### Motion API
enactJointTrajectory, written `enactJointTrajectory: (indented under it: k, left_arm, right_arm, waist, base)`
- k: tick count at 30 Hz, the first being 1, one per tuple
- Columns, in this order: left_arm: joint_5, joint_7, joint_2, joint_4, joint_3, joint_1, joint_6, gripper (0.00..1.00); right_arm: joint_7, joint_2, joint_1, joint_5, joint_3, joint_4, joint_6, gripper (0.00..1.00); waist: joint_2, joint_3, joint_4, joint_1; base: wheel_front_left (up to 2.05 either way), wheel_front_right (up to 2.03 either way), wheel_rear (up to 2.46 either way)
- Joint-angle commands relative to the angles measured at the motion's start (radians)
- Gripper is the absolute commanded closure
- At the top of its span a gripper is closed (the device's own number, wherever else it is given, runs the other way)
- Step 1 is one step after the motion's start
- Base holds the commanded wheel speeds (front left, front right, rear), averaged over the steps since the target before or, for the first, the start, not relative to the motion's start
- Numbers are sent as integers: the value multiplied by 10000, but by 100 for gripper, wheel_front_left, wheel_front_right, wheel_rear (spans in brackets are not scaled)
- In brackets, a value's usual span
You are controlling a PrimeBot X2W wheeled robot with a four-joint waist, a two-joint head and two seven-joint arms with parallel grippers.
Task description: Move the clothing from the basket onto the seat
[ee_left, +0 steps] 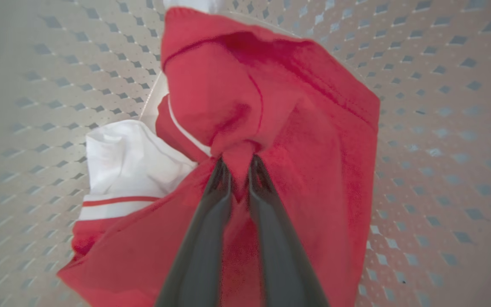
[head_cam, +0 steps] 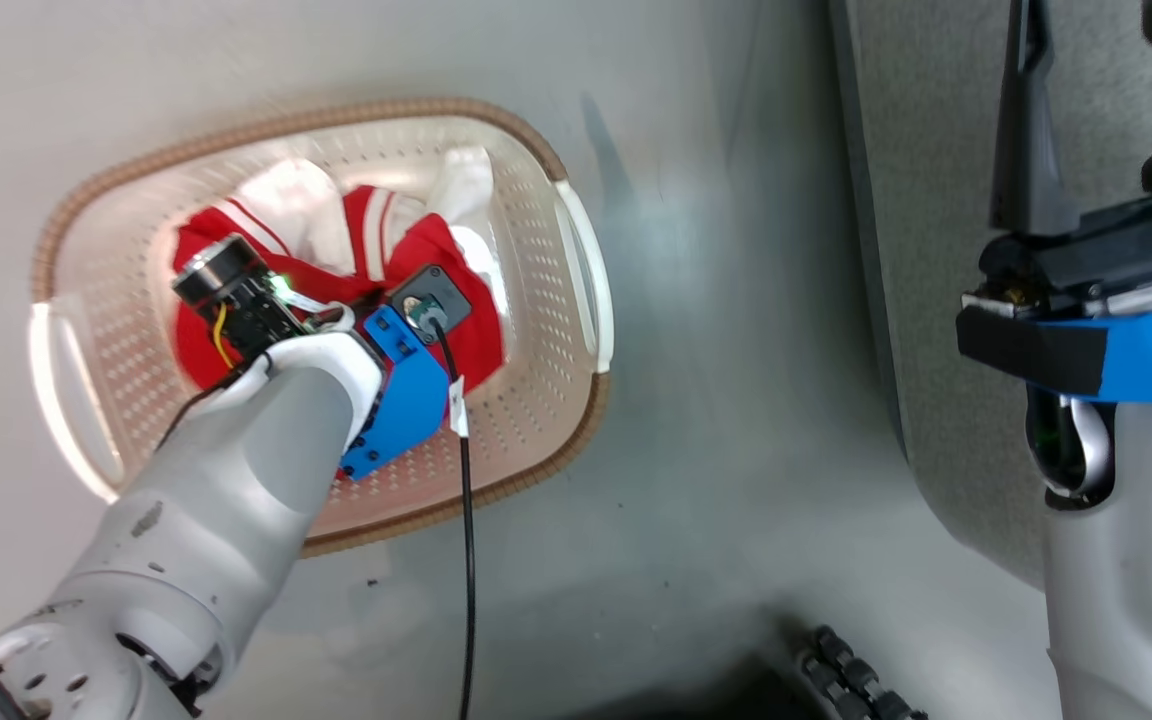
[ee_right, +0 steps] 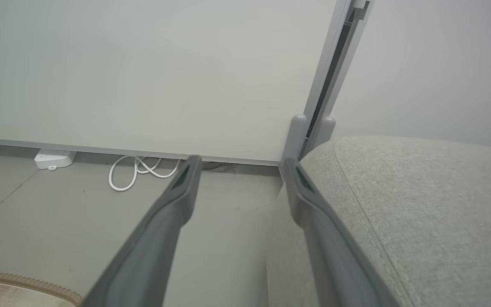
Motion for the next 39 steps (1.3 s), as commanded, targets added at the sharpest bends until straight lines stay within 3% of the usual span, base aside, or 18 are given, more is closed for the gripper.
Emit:
enactJointTrajectory:
  k: [1, 18, 39]
  left_arm:
    - [-70, -150, -69, -8, 39, 89, -19, 100]
    - [-1580, -2662, -726, -552, 827, 1394, -96, 100]
    - [-2295, -3049, -724, -3072, 1622, 2756, 469, 100]
  right_arm:
    - [-38, -96, 125, -19, -41, 75, -1, 0]
    - [-36, -782, 1633, -265, -189, 952, 1, 0]
    - [-36, -814, 3510, -331, -301, 1721, 1, 0]
  waist:
    - [0, -447, 212, -1]
    - [0, -3832, 1421, -1]
    - [0, -7078, 2170, -1]
  base:
    - [0, 0, 0]
    - [0, 0, 0]
    - [0, 0, 0]
